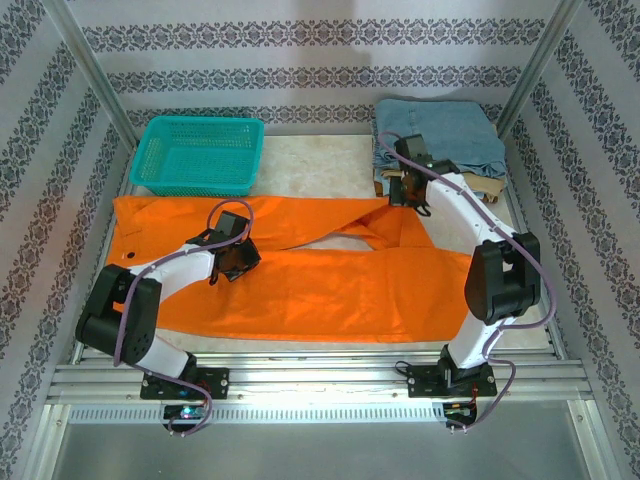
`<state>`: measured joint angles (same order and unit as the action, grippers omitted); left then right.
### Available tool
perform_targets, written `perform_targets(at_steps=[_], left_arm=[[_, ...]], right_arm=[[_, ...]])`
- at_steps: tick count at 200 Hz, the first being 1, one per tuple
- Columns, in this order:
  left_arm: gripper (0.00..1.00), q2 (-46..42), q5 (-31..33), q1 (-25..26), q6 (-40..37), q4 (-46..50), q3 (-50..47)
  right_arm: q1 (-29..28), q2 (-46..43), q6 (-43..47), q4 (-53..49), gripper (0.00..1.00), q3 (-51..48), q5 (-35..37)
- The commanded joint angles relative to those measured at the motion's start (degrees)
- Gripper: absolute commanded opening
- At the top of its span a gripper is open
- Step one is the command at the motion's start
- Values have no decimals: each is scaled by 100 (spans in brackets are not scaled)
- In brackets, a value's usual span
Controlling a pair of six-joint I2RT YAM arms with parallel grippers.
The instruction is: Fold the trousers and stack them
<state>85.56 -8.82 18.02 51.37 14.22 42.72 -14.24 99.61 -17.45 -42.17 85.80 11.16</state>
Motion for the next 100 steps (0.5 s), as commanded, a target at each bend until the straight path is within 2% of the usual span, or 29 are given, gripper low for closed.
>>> perform_targets(at_steps=[1, 31, 62, 100], left_arm=[[0, -205, 3, 40, -75, 206, 36], [0, -314, 5, 39, -55, 194, -86], [0, -384, 6, 40, -49, 239, -135], [0, -472, 70, 32, -13, 178, -203]], right_arm=[[-219, -85, 506, -97, 0, 572, 787], [-478, -52, 1217, 96, 0, 1133, 1585], [-641, -16, 1773, 245, 0, 1617, 1876], [-934, -428, 1652, 363, 0, 830, 2329]])
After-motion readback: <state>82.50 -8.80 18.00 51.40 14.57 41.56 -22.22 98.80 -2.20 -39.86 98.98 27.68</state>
